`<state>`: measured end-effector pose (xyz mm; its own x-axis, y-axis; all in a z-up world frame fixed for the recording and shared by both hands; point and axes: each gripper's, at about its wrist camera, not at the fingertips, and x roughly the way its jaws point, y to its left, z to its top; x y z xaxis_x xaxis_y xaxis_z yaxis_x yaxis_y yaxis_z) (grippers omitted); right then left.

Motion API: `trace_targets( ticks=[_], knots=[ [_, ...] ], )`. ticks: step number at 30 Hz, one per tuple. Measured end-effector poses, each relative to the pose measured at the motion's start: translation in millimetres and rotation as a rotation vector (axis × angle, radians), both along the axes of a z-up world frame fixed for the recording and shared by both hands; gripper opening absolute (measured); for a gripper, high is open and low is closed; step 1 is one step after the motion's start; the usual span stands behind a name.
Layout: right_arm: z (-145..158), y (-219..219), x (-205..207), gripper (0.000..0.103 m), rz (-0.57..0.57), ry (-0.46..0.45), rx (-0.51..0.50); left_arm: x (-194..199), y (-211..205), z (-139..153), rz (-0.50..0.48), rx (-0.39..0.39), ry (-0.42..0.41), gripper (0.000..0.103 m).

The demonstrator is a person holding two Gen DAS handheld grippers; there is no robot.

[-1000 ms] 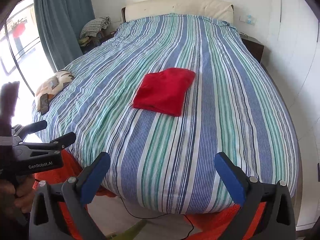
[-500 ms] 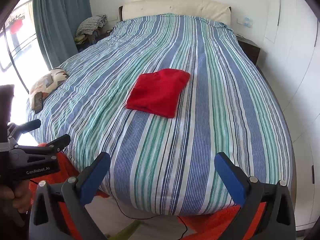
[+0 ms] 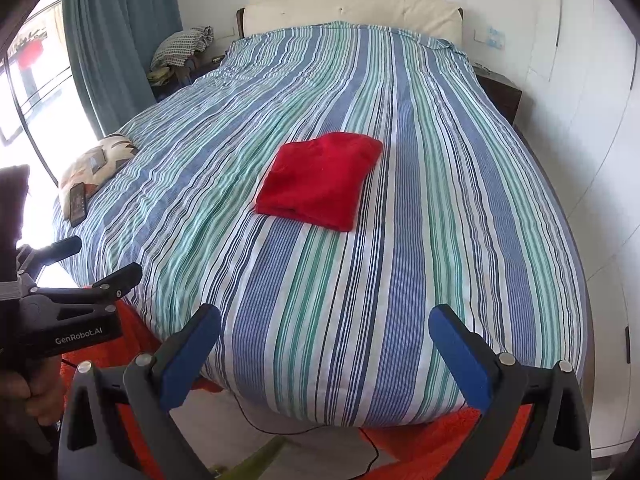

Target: Fold small clothes

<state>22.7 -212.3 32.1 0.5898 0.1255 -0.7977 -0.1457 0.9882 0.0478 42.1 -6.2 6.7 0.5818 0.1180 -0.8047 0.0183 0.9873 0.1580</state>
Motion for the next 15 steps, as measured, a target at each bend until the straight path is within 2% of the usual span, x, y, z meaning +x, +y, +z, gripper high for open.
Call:
trace_targets(
  ticks=[15],
  knots=[
    [3.6,3.0,-1.0,0.102,0.008,-0.006,0.003,1.5,1.6,5.0,-0.018,-0.053,0.004,0.101]
  ],
)
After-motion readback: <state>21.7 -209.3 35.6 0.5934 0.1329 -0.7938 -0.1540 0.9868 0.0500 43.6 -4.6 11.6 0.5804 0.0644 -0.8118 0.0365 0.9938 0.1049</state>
